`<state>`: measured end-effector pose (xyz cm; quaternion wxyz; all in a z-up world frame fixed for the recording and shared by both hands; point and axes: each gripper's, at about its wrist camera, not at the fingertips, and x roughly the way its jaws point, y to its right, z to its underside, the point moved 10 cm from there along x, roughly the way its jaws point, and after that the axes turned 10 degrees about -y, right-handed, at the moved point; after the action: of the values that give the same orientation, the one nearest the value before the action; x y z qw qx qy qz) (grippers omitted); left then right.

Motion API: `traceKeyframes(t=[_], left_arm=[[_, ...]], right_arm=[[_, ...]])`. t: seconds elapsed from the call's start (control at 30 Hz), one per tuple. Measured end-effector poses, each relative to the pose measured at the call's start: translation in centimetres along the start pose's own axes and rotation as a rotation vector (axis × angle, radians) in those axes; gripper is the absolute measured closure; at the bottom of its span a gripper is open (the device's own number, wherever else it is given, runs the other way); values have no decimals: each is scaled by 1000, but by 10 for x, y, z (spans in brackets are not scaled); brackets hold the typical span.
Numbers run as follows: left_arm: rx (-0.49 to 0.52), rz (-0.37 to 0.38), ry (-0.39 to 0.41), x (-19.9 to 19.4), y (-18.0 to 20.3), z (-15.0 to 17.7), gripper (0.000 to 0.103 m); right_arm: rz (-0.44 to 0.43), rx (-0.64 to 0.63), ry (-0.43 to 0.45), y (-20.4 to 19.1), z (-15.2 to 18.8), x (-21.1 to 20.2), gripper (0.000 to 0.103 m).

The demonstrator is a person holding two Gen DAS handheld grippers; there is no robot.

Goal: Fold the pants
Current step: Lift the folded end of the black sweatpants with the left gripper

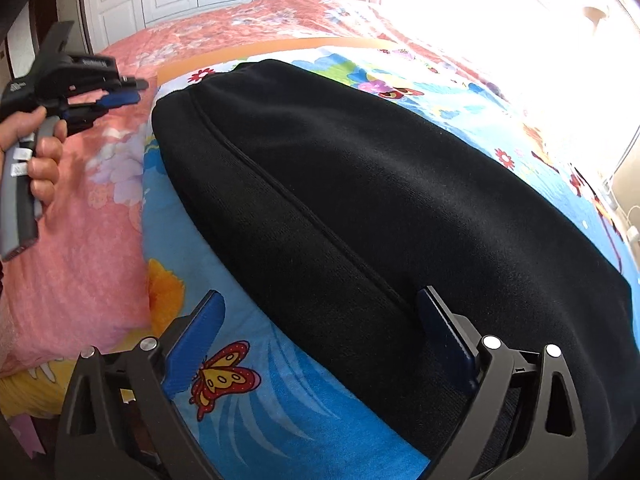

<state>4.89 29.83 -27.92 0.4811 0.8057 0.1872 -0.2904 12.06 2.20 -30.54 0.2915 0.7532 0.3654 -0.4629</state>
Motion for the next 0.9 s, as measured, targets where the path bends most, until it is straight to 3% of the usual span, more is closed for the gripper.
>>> traceKeyframes(t=[0.2,0.27,0.4,0.47,0.53,0.67,0.77,0.83,0.9], left_arm=[[-79,230,-139,10,10,18,52],[-112,224,-179,25,7,24,52],[-147,234,-210,48,4,27,57],[-180,238,-230,60,0,27,58],[-212,256,-242,69,-3,23,67],[-260,293,-260,84,-5,13,71],[-294,316,-266,92,-7,5,84],[-202,259,-230,82,7,1,88],[-55,187,-170,58,36,-3,89]], right_arm=[[25,135,123,37,-17,-35,8],[44,181,130,56,-19,-39,6],[58,290,62,98,-7,-22,6],[118,331,2,120,4,-5,6],[89,368,-63,130,19,15,5],[95,356,-27,129,21,15,4],[77,365,-28,130,22,14,4],[41,374,-38,131,22,12,4],[-52,417,-33,134,18,7,4]])
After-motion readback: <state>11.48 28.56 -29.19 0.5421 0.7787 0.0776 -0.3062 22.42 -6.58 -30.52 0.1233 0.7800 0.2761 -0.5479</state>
